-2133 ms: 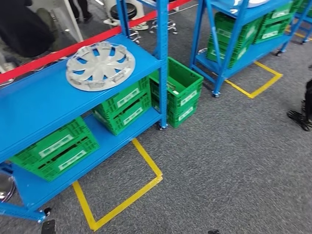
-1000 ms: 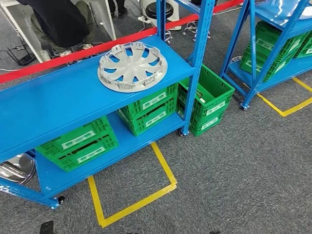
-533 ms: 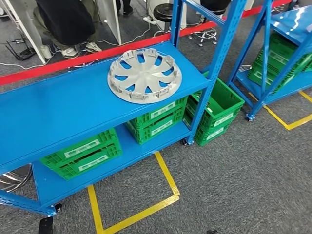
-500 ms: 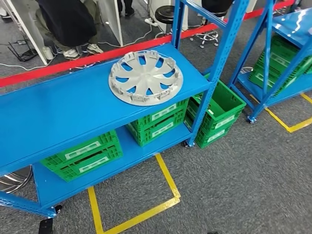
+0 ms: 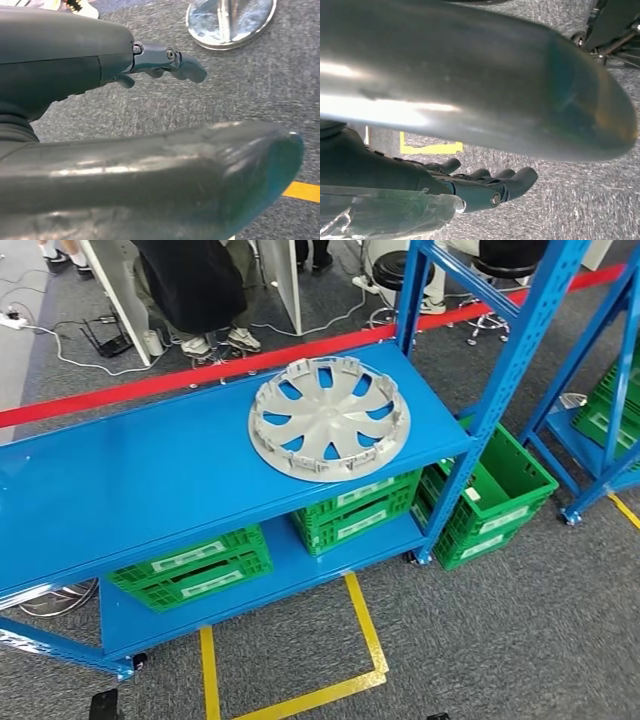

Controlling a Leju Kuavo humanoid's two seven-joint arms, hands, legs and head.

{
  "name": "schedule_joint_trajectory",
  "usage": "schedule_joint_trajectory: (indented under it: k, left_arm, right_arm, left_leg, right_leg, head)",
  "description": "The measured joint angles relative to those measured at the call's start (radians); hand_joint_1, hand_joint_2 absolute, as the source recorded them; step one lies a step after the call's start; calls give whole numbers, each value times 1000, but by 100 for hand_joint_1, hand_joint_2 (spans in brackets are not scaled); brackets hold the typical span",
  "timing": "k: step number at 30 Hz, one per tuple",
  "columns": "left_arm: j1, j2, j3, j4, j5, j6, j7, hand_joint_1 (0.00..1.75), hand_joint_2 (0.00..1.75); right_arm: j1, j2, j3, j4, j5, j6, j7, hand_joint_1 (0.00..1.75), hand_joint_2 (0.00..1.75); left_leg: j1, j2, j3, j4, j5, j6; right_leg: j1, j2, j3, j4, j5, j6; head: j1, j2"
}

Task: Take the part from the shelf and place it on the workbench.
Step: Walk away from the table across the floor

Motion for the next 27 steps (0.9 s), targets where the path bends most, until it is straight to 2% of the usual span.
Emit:
schedule_joint_trajectory:
  k: [1,2,3,4,5,7,8,9,11,12,13,14,15,17,18,19,20,21,23,25,27]
  left_arm:
    - [1,0,0,0,-1,0,1,0,0]
    - [1,0,0,0,-2,-1,1,0,0]
    - [-2,0,0,0,-3,-1,2,0,0]
    - [-5,0,0,0,-3,-1,2,0,0]
    - [-7,-1,0,0,-4,-2,2,0,0]
    - [-5,-2,0,0,-4,-3,3,0,0]
    - [-3,-2,0,0,-4,-3,4,0,0]
    - [-2,-2,0,0,-4,-3,4,0,0]
    - [-4,-2,0,0,-4,-3,4,0,0]
    - [-6,-2,0,0,-4,-3,4,0,0]
    - [-6,-2,0,0,-4,-3,5,0,0]
    - [-4,-2,0,0,-4,-3,6,0,0]
    - [-3,-2,0,0,-4,-3,8,0,0]
    - [-1,-3,0,0,-5,-4,14,0,0]
    - [0,-3,0,0,-6,-5,18,0,0]
    - [0,-2,0,0,-6,-6,22,0,0]
    - [1,-1,0,0,-7,-6,25,0,0]
    - [1,0,0,0,-7,-7,28,0,0]
    - [1,0,0,0,-7,-8,30,0,87]
    - [1,0,0,0,-7,-9,32,0,87]
    - [2,2,-6,0,-2,-15,38,0,0]
  right_arm:
    - [0,1,0,0,0,0,0,0,0]
    - [0,1,0,0,0,0,0,0,0]
    - [-1,2,0,0,0,0,0,0,0]
    - [-2,2,0,0,0,0,0,0,0]
    - [-2,2,0,0,-1,0,0,0,0]
    - [-2,2,0,0,-1,0,0,0,0]
    - [-2,2,0,0,-1,0,0,0,0]
    - [-3,2,0,0,-1,0,0,0,0]
    - [-2,2,0,0,-1,0,0,0,0]
    - [-1,2,0,0,-1,0,0,0,0]
    - [0,2,0,0,-2,0,0,0,0]
    - [0,2,0,0,-3,0,0,0,0]
    - [0,2,0,0,-6,1,0,0,0]
    - [-3,2,0,0,-17,2,3,0,0]
    - [-5,3,-1,0,-22,3,5,0,0]
    - [-8,4,-1,0,-25,4,8,0,0]
    - [-10,5,-1,0,-27,6,9,0,0]
    - [-11,6,-1,0,-27,6,9,0,0]
    - [-10,6,-2,0,-29,7,9,0,87]
    - [-9,6,-2,0,-35,7,9,0,87]
    - [-6,5,8,-1,-57,9,12,0,0]
  left_leg:
    - [0,9,9,-48,51,1]
    - [-2,34,22,-106,103,2]
    - [-5,61,34,-164,136,6]
    - [-9,83,41,-202,155,13]
    - [-12,94,42,-222,160,22]
    - [-12,73,41,-229,165,41]
    - [-10,61,42,-231,169,47]
    - [-8,50,43,-232,172,53]
    - [-5,26,43,-234,175,61]
    - [-5,12,43,-233,175,63]
    - [-5,-1,43,-233,175,64]
    - [-5,-13,44,-233,175,64]
    - [-4,-23,45,-233,175,64]
    - [-3,-39,48,-232,173,60]
    - [-4,-45,48,-229,171,55]
    - [-6,-49,48,-227,169,49]
    - [-8,-51,47,-225,168,48]
    - [-10,-51,45,-224,168,52]
    - [-10,-51,44,-226,171,68]
    - [-10,-49,45,-230,174,76]
    - [-9,-48,45,-235,177,72]
  right_leg:
    - [0,-9,10,0,-6,1]
    - [1,-19,18,0,-12,4]
    - [4,-28,24,1,-16,7]
    - [7,-37,27,1,-20,11]
    - [11,-48,29,0,-23,16]
    - [14,-68,33,-2,-28,25]
    - [13,-60,34,4,-36,31]
    - [10,-42,27,26,-53,36]
    - [5,5,-18,134,-113,44]
    - [4,17,-50,204,-145,46]
    - [3,22,-76,258,-163,48]
    - [3,24,-89,281,-163,48]
    - [2,25,-84,265,-143,48]
    - [-2,28,-29,142,-74,48]
    - [-4,35,0,78,-49,48]
    - [-6,41,22,33,-35,45]
    - [-7,47,31,10,-31,43]
    - [-7,51,32,6,-31,39]
    - [-7,53,30,5,-27,35]
    - [-4,55,29,6,-26,30]
    - [-2,55,27,6,-26,24]
  head:
    - [0,0]
    - [0,0]
    - [-1,0]
    - [-2,0]
    - [-1,0]
    - [0,0]
    - [3,0]
    - [4,0]
    - [10,0]
    - [12,0]
    - [13,0]
    - [14,0]
    - [14,0]
    - [15,0]
    - [17,0]
    - [17,0]
    - [18,0]
    - [17,0]
    - [16,0]
    - [16,0]
    - [16,0]
